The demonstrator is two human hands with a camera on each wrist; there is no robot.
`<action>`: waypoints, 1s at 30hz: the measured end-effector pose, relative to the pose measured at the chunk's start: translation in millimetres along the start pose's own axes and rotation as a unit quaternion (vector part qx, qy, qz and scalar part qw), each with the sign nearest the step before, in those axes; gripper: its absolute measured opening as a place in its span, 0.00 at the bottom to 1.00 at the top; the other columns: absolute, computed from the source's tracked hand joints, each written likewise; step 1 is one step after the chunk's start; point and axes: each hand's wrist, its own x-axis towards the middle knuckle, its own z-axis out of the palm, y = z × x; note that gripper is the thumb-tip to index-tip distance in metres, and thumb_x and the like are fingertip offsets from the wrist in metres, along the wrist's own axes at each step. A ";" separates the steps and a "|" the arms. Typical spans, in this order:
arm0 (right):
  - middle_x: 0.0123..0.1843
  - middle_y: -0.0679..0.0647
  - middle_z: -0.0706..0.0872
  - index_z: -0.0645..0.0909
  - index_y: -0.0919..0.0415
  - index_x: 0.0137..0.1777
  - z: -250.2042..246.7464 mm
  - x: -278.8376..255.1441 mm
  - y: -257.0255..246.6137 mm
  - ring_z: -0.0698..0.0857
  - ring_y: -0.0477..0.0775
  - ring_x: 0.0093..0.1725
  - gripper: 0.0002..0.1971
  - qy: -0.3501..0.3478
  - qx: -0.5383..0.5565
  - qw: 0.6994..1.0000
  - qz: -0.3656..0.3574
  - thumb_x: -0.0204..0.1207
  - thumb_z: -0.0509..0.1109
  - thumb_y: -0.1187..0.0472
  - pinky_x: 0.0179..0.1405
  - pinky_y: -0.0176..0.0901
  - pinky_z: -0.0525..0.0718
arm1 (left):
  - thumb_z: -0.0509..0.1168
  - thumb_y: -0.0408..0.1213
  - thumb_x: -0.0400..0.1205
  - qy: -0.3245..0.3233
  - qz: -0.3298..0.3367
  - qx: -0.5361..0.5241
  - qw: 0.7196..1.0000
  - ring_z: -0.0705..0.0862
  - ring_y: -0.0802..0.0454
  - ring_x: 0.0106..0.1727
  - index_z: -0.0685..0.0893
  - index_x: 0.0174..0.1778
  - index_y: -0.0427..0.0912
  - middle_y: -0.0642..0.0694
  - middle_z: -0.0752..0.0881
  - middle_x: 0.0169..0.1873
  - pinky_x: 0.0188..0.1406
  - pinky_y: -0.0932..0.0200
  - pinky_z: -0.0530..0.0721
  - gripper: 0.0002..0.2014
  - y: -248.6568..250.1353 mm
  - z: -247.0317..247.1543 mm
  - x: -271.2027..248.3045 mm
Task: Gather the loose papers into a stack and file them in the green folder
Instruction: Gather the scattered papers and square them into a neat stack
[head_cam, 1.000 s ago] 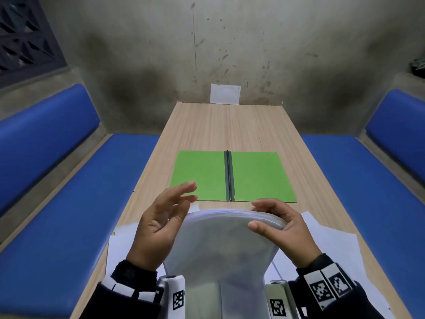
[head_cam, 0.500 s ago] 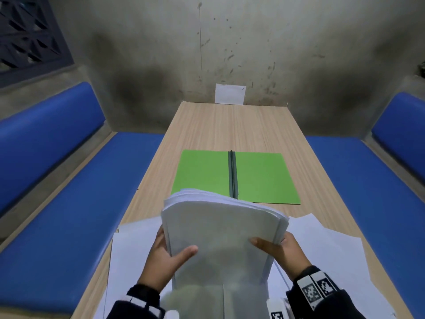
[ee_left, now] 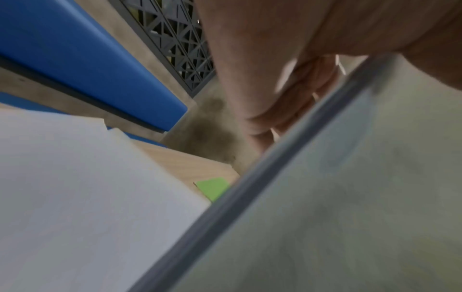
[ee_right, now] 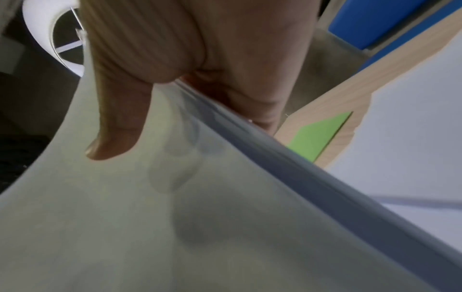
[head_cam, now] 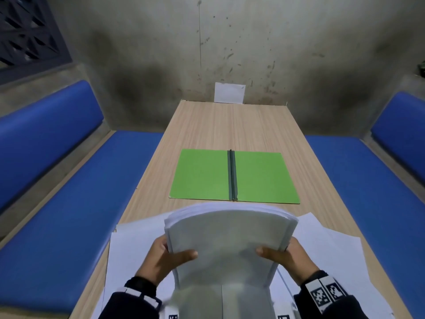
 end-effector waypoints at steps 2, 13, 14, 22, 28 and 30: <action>0.51 0.59 0.92 0.87 0.55 0.48 7.9 3.1 9.0 0.89 0.59 0.54 0.40 0.011 -0.016 1.000 0.012 0.30 0.87 0.42 0.59 0.61 0.84 | 0.85 0.55 0.36 0.009 -0.013 0.026 1.000 0.91 0.47 0.46 0.91 0.39 0.53 0.45 0.93 0.41 0.45 0.48 0.90 0.33 -8.7 8.1 3.7; 0.37 0.45 0.93 0.86 0.55 0.42 -0.8 -0.4 37.2 0.90 0.43 0.39 0.14 0.047 -0.050 0.997 0.024 0.60 0.81 0.71 0.37 0.35 0.85 | 0.83 0.49 0.49 -0.018 -0.038 0.040 0.998 0.91 0.48 0.47 0.90 0.45 0.49 0.46 0.93 0.44 0.44 0.54 0.88 0.27 -33.6 8.9 4.3; 0.33 0.41 0.92 0.85 0.53 0.38 0.7 0.7 47.5 0.89 0.38 0.35 0.12 0.054 -0.089 0.994 0.032 0.62 0.80 0.71 0.36 0.32 0.83 | 0.83 0.52 0.49 -0.028 -0.048 0.060 0.997 0.90 0.48 0.48 0.89 0.46 0.49 0.47 0.93 0.44 0.46 0.53 0.89 0.29 -41.8 9.6 4.6; 0.35 0.41 0.85 0.81 0.53 0.38 2.4 9.1 63.9 0.85 0.41 0.36 0.10 0.156 -0.116 0.981 -0.005 0.75 0.68 0.70 0.30 0.19 0.79 | 0.77 0.57 0.61 -0.020 -0.077 0.196 0.977 0.84 0.54 0.52 0.87 0.43 0.60 0.56 0.88 0.46 0.52 0.61 0.78 0.16 -69.5 -16.5 18.2; 0.56 0.66 0.84 0.80 0.70 0.59 -50.9 -1.0 55.0 0.81 0.61 0.54 0.13 0.220 -0.114 0.967 0.062 0.76 0.67 0.69 0.55 0.48 0.75 | 0.72 0.38 0.73 0.107 -0.103 0.454 0.879 0.78 0.46 0.63 0.79 0.51 0.55 0.45 0.79 0.57 0.66 0.54 0.77 0.14 -91.2 -107.0 24.8; 0.64 0.72 0.81 0.77 0.75 0.65 -65.1 -8.1 60.0 0.79 0.67 0.64 0.18 0.215 -0.120 0.961 0.124 0.76 0.68 0.69 0.62 0.51 0.73 | 0.70 0.40 0.74 0.074 -0.103 0.505 0.854 0.76 0.46 0.65 0.78 0.54 0.56 0.46 0.78 0.59 0.66 0.55 0.76 0.14 -91.8 -121.5 27.3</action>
